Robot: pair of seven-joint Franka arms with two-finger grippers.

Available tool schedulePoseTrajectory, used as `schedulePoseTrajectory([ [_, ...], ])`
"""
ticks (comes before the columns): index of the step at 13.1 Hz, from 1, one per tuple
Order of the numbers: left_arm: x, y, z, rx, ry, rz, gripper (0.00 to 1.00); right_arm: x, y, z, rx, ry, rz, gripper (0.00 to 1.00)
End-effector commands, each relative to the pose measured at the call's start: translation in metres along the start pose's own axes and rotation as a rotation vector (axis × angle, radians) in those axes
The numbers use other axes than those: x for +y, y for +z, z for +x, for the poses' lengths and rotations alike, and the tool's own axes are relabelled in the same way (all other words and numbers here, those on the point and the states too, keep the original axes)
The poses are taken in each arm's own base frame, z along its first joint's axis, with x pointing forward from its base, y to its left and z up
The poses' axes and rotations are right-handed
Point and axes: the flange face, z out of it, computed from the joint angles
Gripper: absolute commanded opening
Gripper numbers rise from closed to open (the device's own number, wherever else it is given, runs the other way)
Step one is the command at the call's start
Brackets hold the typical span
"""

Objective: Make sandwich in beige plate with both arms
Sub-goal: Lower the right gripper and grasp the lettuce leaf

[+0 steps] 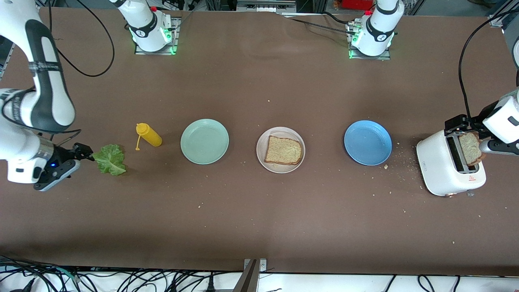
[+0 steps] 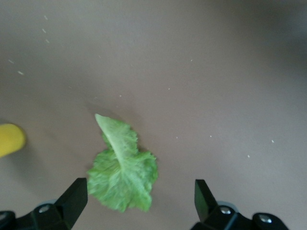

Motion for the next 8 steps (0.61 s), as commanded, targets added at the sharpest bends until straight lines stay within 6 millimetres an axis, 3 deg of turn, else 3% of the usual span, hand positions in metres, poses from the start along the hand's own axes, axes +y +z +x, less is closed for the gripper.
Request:
schedulePoseTrajectory([
  [1, -0.004, -0.007, -0.002, 0.009, 0.003, -0.024, 1.00, -0.035, 0.022, -0.023, -0.002, -0.125, -0.012, 0.99],
  [4, 0.000, -0.004, 0.000, 0.006, -0.003, -0.024, 1.00, -0.065, 0.051, -0.034, 0.016, -0.215, -0.030, 0.99],
  [7, -0.003, -0.003, 0.001, 0.010, -0.012, -0.025, 1.00, -0.066, 0.062, -0.034, 0.061, -0.289, -0.100, 0.99],
  [8, -0.004, -0.004, 0.002, 0.021, -0.013, -0.022, 1.00, -0.064, 0.076, -0.036, 0.066, -0.299, -0.108, 0.99],
])
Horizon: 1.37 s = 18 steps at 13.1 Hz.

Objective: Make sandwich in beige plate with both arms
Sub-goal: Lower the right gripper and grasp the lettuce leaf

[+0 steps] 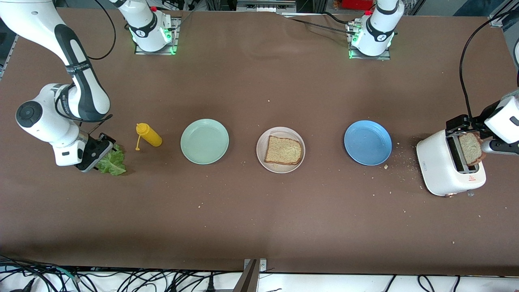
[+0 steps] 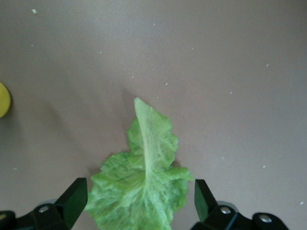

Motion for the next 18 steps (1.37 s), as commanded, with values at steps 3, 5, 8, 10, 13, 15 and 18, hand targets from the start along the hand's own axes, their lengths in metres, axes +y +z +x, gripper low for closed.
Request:
schedulePoseTrajectory([
  [3, -0.004, -0.004, 0.002, 0.021, -0.011, -0.022, 1.00, -0.009, 0.040, -0.016, 0.022, -0.060, -0.068, 0.99],
  [5, -0.004, -0.004, 0.005, 0.038, -0.022, -0.018, 1.00, -0.013, 0.056, -0.021, 0.012, -0.059, -0.047, 0.99],
  [8, -0.005, 0.004, 0.009, 0.032, -0.022, -0.014, 1.00, -0.014, 0.069, -0.029, 0.003, -0.051, -0.030, 0.52],
  [10, -0.024, 0.013, 0.014, 0.049, -0.037, -0.005, 1.00, -0.014, 0.070, -0.029, 0.002, -0.042, -0.027, 0.00],
  [13, -0.079, 0.037, 0.008, 0.029, -0.068, -0.010, 1.00, -0.009, 0.064, -0.027, 0.007, -0.042, -0.040, 0.00],
  [15, -0.115, 0.052, 0.004, 0.032, -0.088, -0.010, 1.00, 0.007, 0.051, -0.020, 0.014, -0.037, -0.053, 0.00],
  [18, -0.174, 0.102, 0.001, 0.029, -0.114, -0.025, 1.00, 0.034, 0.004, -0.002, -0.003, 0.025, 0.009, 0.00],
])
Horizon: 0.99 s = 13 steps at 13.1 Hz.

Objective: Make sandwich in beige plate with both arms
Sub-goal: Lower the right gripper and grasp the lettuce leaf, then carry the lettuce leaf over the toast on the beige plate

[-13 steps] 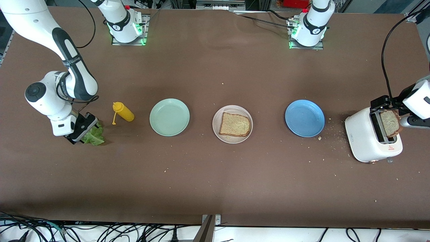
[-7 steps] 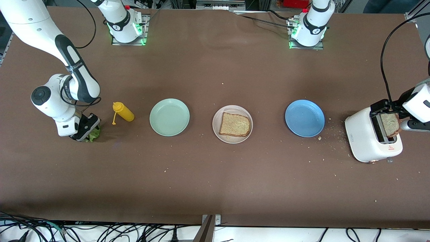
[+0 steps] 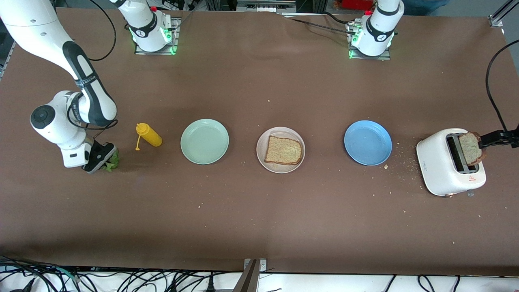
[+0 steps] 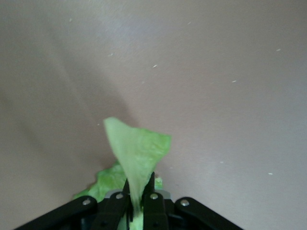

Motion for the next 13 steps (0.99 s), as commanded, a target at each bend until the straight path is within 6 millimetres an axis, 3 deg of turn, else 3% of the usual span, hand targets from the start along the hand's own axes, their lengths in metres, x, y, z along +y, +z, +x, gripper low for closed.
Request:
schedulePoseTrajectory([
  [1, -0.027, 0.043, 0.006, -0.017, -0.002, -0.033, 1.00, 0.028, -0.052, 0.023, -0.012, 0.077, 0.044, 0.00],
  [3, -0.025, 0.065, 0.002, -0.056, -0.007, -0.050, 0.98, 0.034, -0.101, 0.061, -0.017, 0.141, 0.083, 0.00],
  [5, -0.020, 0.071, -0.001, -0.081, -0.008, -0.059, 0.97, 0.026, -0.156, 0.103, -0.028, 0.240, 0.134, 0.00],
  [7, -0.018, 0.072, -0.001, -0.084, -0.005, -0.060, 0.96, 0.004, -0.208, 0.149, -0.020, 0.348, 0.176, 0.00],
  [9, -0.016, 0.083, -0.005, -0.110, -0.007, -0.068, 0.83, -0.032, -0.240, 0.204, -0.026, 0.454, 0.181, 0.00],
  [10, -0.014, 0.089, -0.007, -0.125, -0.005, -0.072, 0.64, -0.049, -0.250, 0.226, -0.022, 0.499, 0.177, 0.00],
  [11, -0.011, 0.093, -0.010, -0.146, 0.000, -0.079, 0.31, -0.070, -0.258, 0.249, -0.014, 0.541, 0.180, 0.00],
  [12, -0.010, 0.092, -0.010, -0.152, 0.002, -0.081, 0.12, -0.091, -0.263, 0.271, -0.009, 0.584, 0.190, 0.00],
  [13, -0.009, 0.088, -0.009, -0.145, 0.003, -0.078, 0.00, -0.111, -0.270, 0.291, 0.003, 0.630, 0.204, 0.00],
])
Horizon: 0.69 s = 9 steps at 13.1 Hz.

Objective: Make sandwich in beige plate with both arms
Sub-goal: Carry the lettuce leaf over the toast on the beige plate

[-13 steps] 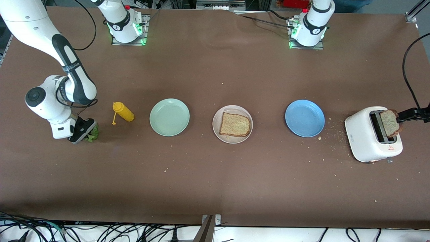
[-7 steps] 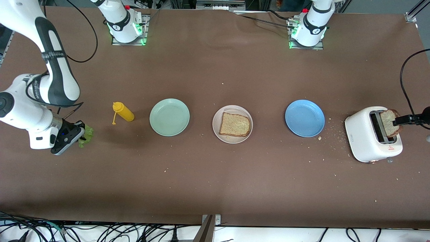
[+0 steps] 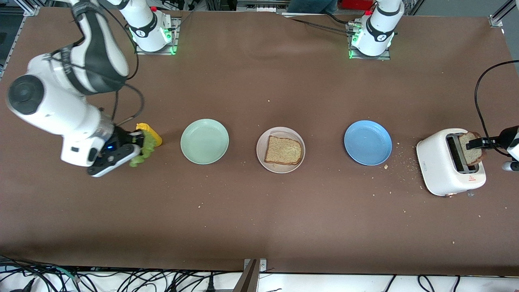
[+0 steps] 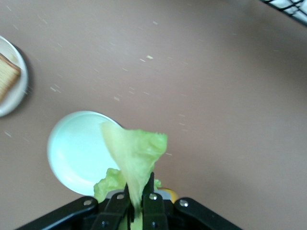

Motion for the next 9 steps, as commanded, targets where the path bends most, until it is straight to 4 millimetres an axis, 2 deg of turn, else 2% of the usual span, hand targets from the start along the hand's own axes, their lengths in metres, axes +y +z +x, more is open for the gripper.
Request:
schedulePoseTrajectory([
  [1, 0.005, -0.010, -0.004, 0.006, 0.003, -0.022, 0.00, -0.062, -0.003, 0.014, 0.009, 0.116, 0.040, 0.00],
  [3, 0.005, -0.016, -0.005, 0.016, 0.006, -0.018, 0.00, -0.124, 0.007, 0.022, 0.024, 0.174, 0.049, 0.00],
  [5, 0.003, -0.028, -0.009, 0.032, 0.013, -0.013, 0.00, -0.187, 0.029, 0.031, 0.064, 0.139, 0.061, 0.00],
  [6, 0.003, -0.035, -0.012, 0.038, 0.010, -0.012, 0.00, -0.213, 0.040, 0.035, 0.096, 0.100, 0.066, 0.00],
  [7, 0.000, -0.042, -0.017, 0.038, 0.006, -0.012, 0.00, -0.230, 0.056, 0.039, 0.126, 0.065, 0.060, 0.00],
  [9, 0.000, -0.073, -0.031, 0.064, 0.001, -0.004, 0.00, -0.272, 0.093, 0.044, 0.185, -0.030, 0.030, 0.00],
])
